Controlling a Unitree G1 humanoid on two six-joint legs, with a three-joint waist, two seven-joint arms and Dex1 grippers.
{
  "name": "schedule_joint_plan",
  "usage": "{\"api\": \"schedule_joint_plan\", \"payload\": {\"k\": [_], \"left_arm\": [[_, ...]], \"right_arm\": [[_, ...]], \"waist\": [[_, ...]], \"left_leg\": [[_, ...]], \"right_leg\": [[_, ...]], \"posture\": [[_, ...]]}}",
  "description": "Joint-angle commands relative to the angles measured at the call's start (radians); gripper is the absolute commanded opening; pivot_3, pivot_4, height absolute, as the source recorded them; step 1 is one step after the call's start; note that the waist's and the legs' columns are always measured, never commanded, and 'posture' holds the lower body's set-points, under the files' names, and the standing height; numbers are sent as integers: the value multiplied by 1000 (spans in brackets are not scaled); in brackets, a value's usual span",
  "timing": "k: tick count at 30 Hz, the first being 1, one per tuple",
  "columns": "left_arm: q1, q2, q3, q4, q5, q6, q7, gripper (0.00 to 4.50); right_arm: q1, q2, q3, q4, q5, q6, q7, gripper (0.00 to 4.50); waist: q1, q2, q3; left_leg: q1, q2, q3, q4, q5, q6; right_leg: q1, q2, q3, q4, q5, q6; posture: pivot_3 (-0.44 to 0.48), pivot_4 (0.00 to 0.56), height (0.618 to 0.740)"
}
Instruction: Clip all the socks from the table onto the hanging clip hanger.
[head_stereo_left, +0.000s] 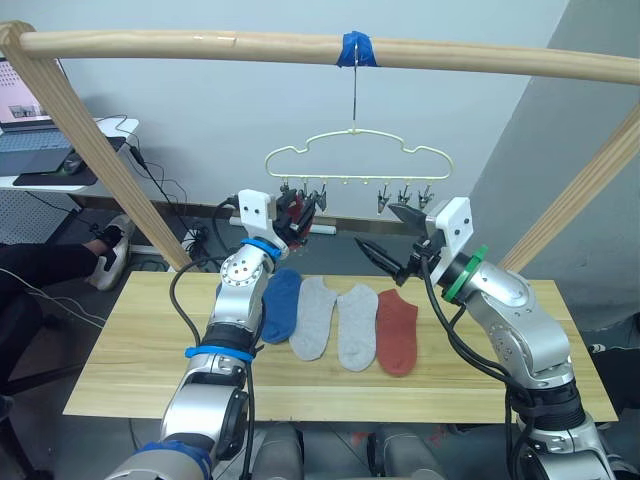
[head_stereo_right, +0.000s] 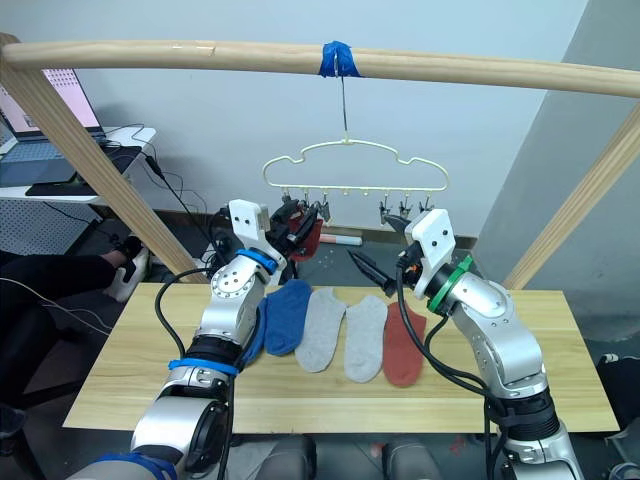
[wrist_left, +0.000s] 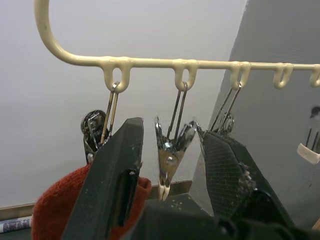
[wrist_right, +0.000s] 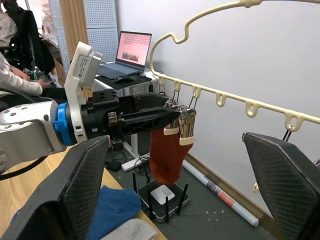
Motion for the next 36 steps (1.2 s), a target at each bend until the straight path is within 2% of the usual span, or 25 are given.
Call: {"api": "schedule_joint_plan", "payload": {"k": [1, 7, 18, 36], "left_arm": [[5, 7, 4, -73, -12, 0, -16, 2144], [26, 2, 7, -111, -38, 31, -54, 2144], [19, 20, 6, -81, -12, 21, -39, 2144], [-43, 14, 10, 32, 4, -38, -20, 2144]], "right_arm": [[-23, -2, -2, -44, 8, -9, 1, 4500], [-22, 0, 2, -42, 5, -9, 0, 4500], [-25, -5, 4, -39, 5, -9, -1, 4500], [-34, -8, 6, -44, 6, -10, 2, 4500]], "waist": [[0, 0, 0], [0, 0, 0], [0, 0, 0], [0, 0, 0]], "left_leg": [[0, 0, 0, 0, 0, 0], [1, 0, 0, 0, 0, 0], [1, 0, 0, 0, 0, 0], [2, 0, 0, 0, 0, 0]], "right_leg": [[0, 0, 0, 0, 0, 0], [0, 0, 0, 1, 0, 0], [0, 0, 0, 2, 0, 0], [0, 0, 0, 2, 0, 0]], "posture": [[-23, 149, 740], [-21, 151, 740], [-23, 148, 740], [-29, 142, 740]]}}
